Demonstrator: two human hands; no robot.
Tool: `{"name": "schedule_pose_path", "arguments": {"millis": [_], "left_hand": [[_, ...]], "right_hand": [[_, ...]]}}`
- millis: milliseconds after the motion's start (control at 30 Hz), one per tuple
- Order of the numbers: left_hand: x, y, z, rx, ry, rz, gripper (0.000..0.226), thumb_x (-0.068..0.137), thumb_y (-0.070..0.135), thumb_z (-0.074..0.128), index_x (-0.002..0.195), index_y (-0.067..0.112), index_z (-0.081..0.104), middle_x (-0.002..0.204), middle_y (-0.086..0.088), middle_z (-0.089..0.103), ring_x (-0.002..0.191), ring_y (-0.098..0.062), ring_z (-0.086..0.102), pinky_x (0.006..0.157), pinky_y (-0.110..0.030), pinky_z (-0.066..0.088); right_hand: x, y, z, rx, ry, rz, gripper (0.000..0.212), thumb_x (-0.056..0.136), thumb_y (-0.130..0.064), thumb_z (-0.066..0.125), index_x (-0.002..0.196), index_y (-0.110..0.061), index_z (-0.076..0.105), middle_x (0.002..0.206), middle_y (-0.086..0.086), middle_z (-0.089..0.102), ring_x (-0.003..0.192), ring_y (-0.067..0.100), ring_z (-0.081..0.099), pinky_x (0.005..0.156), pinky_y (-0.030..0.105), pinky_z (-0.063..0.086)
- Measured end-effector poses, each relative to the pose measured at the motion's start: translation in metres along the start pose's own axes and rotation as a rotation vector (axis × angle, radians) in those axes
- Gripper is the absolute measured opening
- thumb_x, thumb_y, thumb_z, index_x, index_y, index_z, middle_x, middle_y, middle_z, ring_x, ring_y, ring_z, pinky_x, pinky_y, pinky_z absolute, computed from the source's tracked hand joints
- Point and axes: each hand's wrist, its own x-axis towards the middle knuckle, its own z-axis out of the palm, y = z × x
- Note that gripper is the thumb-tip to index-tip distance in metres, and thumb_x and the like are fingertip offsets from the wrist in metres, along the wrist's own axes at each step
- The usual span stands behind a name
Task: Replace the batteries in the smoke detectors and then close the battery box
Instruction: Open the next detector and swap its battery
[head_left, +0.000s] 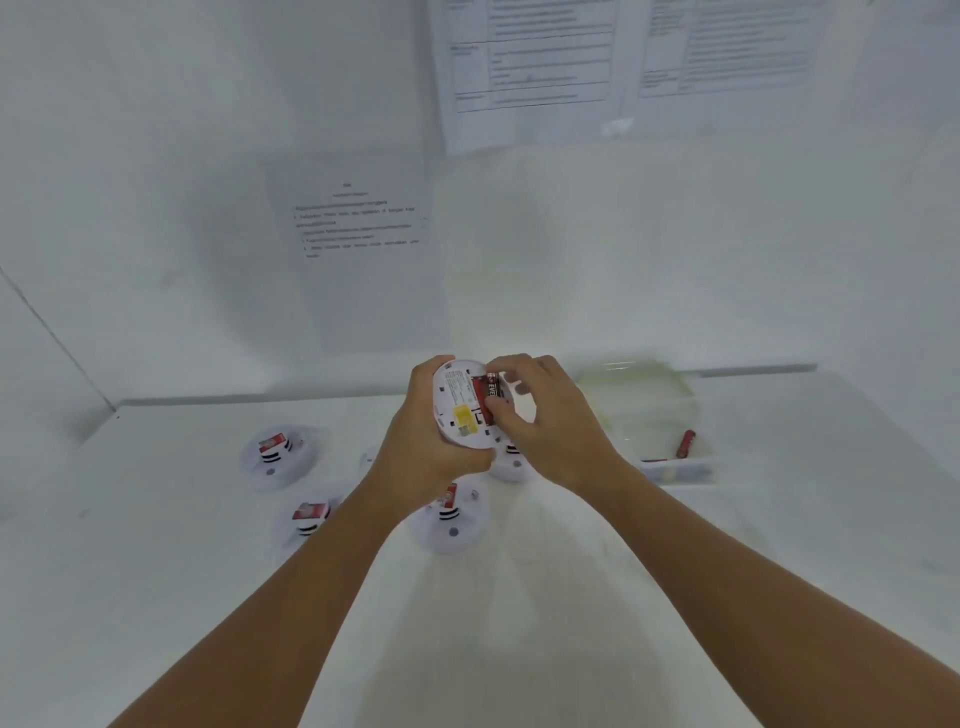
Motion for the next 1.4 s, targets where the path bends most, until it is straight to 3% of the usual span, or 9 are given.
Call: {"name": "schedule_pose_path", "arguments": {"millis": [100,233,333,400,534,634,834,1100,1401], "left_hand": [[-0.006,0.018,0.046,-0.034,0.004,0.000,0.094,0.064,0.000,0.092,0.136,0.034,0.042,0.113,0.026,0.064,0.108,-0.006,0.067,0.082,-0.026,0.060],[-0.013,0.031,0.095,-0.069,-0.037,-0.010,0.096,0.060,0.005,0.092,0.138,0.032,0.043,0.125,0.008,0.064,0.115,-0.021,0.067,0.089,-0.042,0.062],[-0.019,0.037,0.116,-0.040,-0.075,-0.016,0.101,0.058,0.012,0.094,0.141,0.031,0.040,0.125,0.014,0.061,0.115,-0.009,0.063,0.088,-0.028,0.060],[-0.022,0.037,0.124,-0.018,-0.103,-0.021,0.103,0.060,0.007,0.096,0.143,0.030,0.039,0.125,0.015,0.059,0.114,-0.004,0.061,0.084,-0.021,0.059],[-0.022,0.034,0.130,0.005,-0.157,-0.018,0.105,0.060,0.010,0.097,0.144,0.034,0.039,0.128,0.012,0.059,0.116,-0.009,0.062,0.088,-0.031,0.060],[-0.022,0.035,0.133,-0.007,-0.189,-0.014,0.105,0.061,0.004,0.096,0.144,0.032,0.039,0.129,0.011,0.059,0.118,-0.010,0.061,0.089,-0.030,0.060],[-0.022,0.036,0.127,-0.030,-0.237,-0.010,0.104,0.063,-0.002,0.094,0.144,0.033,0.038,0.126,0.012,0.060,0.111,-0.002,0.063,0.084,-0.031,0.062],[-0.016,0.035,0.107,-0.028,-0.325,-0.013,0.101,0.063,0.000,0.091,0.145,0.028,0.039,0.124,0.008,0.064,0.115,-0.018,0.066,0.084,-0.040,0.064],[-0.008,0.039,0.089,-0.017,-0.377,-0.035,0.093,0.064,-0.009,0.089,0.133,0.036,0.045,0.110,0.017,0.067,0.108,-0.012,0.068,0.083,-0.041,0.064]], "right_hand": [[-0.016,0.013,-0.035,-0.042,0.106,-0.045,0.019,0.098,-0.031,0.062,0.117,-0.030,0.061,0.109,-0.008,0.057,0.100,0.011,0.055,0.088,0.029,0.047],[-0.040,0.026,-0.078,-0.006,0.155,0.002,0.014,0.095,-0.027,0.065,0.108,-0.028,0.062,0.098,-0.010,0.067,0.089,0.010,0.063,0.080,0.033,0.053],[-0.058,0.033,-0.111,0.116,0.176,0.166,0.013,0.094,-0.024,0.068,0.104,-0.031,0.062,0.094,-0.010,0.069,0.081,0.008,0.068,0.070,0.023,0.056],[-0.069,0.039,-0.132,0.113,0.067,0.319,0.011,0.094,-0.026,0.069,0.100,-0.032,0.062,0.090,-0.010,0.070,0.073,0.007,0.069,0.063,0.021,0.055],[-0.088,0.056,-0.155,-0.063,-0.289,0.477,0.010,0.092,-0.030,0.073,0.096,-0.027,0.064,0.087,-0.005,0.073,0.072,0.009,0.072,0.059,0.021,0.048],[-0.095,0.064,-0.150,-0.179,-0.339,0.498,0.011,0.092,-0.036,0.073,0.095,-0.030,0.064,0.092,-0.008,0.069,0.078,0.013,0.071,0.062,0.021,0.047],[-0.092,0.053,-0.139,-0.334,-0.164,0.206,0.030,0.093,-0.043,0.070,0.120,-0.033,0.062,0.101,-0.013,0.063,0.084,0.006,0.063,0.078,0.027,0.052],[-0.075,0.043,-0.124,-0.402,-0.239,-0.107,0.037,0.092,-0.035,0.070,0.128,-0.027,0.071,0.118,-0.007,0.070,0.098,0.009,0.063,0.091,0.027,0.047],[-0.066,0.045,-0.108,-0.471,-0.201,-0.135,0.044,0.079,-0.045,0.063,0.116,-0.023,0.071,0.087,-0.005,0.070,0.076,0.018,0.056,0.082,0.025,0.033]]}}
